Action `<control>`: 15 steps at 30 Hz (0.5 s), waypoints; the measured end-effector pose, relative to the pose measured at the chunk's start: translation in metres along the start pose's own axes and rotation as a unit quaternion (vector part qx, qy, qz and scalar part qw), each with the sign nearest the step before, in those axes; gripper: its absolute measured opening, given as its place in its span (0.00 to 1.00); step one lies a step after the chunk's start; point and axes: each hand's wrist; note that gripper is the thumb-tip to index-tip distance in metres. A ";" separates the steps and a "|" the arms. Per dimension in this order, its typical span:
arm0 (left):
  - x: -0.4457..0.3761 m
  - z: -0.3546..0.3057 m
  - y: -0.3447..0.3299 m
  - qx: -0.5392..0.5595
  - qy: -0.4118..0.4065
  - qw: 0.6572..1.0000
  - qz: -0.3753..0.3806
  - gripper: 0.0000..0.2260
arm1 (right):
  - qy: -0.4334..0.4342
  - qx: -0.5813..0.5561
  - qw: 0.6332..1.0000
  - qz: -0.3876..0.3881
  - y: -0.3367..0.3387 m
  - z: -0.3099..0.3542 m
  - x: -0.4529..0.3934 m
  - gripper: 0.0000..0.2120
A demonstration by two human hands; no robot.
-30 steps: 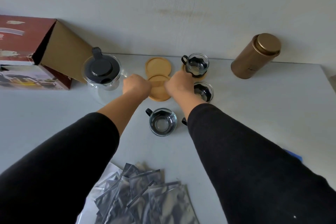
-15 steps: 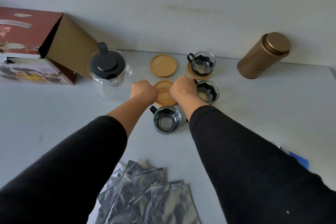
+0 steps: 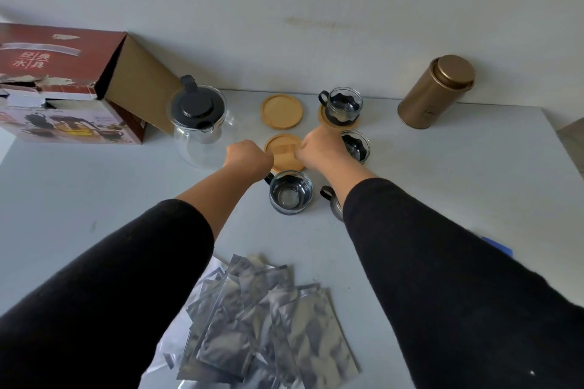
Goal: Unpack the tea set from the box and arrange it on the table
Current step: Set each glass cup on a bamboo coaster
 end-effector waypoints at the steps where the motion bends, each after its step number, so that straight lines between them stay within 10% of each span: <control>1: 0.004 0.003 -0.002 0.018 0.011 1.000 0.016 0.19 | 0.002 0.009 1.000 0.007 -0.001 0.000 0.005 0.10; 15: 0.041 0.016 -0.011 0.284 0.117 0.945 0.110 0.12 | 0.014 0.031 0.999 -0.015 -0.014 -0.004 0.031 0.12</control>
Point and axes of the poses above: each hand's wrist, its own x-axis away from the middle knuckle, its own y-axis out of the back of the hand, z = x × y, and after that the axes turned 5 degrees about x, right-handed
